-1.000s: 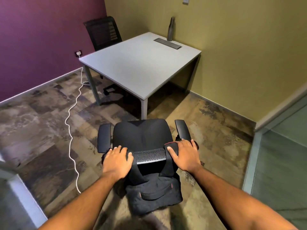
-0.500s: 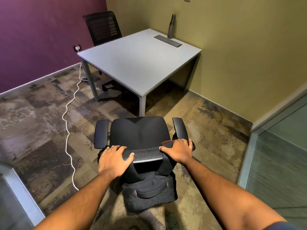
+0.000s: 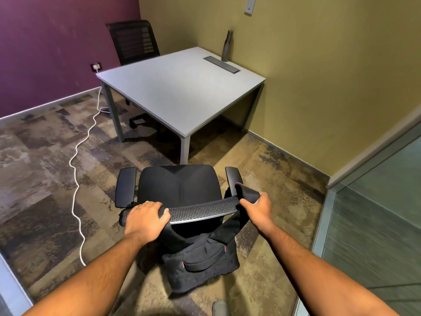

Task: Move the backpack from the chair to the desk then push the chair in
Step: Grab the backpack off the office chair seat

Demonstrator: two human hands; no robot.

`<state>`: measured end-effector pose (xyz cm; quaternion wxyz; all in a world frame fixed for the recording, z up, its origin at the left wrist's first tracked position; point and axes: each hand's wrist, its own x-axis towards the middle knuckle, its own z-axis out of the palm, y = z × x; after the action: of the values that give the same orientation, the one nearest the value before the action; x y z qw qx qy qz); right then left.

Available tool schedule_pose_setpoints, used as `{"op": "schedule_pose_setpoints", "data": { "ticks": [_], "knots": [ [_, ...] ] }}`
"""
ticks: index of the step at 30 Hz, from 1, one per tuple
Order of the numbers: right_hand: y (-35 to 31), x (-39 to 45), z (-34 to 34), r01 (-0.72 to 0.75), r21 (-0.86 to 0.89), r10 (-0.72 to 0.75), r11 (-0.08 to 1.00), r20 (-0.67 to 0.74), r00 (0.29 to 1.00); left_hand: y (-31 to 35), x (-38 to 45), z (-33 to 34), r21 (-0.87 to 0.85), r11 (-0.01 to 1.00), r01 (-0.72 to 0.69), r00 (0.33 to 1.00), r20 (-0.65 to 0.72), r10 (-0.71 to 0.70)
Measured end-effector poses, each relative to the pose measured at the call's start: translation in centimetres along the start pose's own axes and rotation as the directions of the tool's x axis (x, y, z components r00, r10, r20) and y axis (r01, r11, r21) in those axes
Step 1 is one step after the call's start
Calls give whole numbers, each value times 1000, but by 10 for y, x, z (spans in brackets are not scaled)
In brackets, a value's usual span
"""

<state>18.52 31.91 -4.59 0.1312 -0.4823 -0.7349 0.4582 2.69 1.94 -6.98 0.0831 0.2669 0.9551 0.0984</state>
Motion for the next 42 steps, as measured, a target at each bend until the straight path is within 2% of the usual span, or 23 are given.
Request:
{"op": "schedule_pose_setpoints", "data": {
  "ticks": [5,7,10,12,16,20,25,31,36,42],
  "knots": [
    [32,-14,-1,-114,176,139,978,-139,981,2,2,2,-20,1000,11,1000,1,-11],
    [42,-18,1,-219,226,256,949,-148,955,2,2,3,-24,1000,3,1000,3,-3],
    [52,-22,5,-398,273,429,876,-65,901,2,2,5,-29,1000,-4,1000,4,4],
    [61,-23,10,-476,287,492,831,19,871,3,1,6,-32,999,-4,1000,-3,4],
    [78,-26,29,-530,307,519,790,124,846,3,-3,4,-50,999,-12,1000,-8,11],
    [87,-34,54,-557,195,525,807,195,829,3,-8,2,-65,998,-16,1000,-14,15],
    [82,-47,86,-436,-37,436,899,172,883,2,-8,0,-78,997,-22,1000,-6,21],
    [62,-72,128,-149,-293,269,945,430,862,1,-3,1,-65,997,-40,999,-6,40],
    [59,-91,151,146,-457,169,877,580,797,0,-3,5,-70,997,-27,999,-22,26],
    [63,-98,165,441,-558,127,702,709,694,-1,-3,10,-74,997,-13,999,-36,11]
  ]
}}
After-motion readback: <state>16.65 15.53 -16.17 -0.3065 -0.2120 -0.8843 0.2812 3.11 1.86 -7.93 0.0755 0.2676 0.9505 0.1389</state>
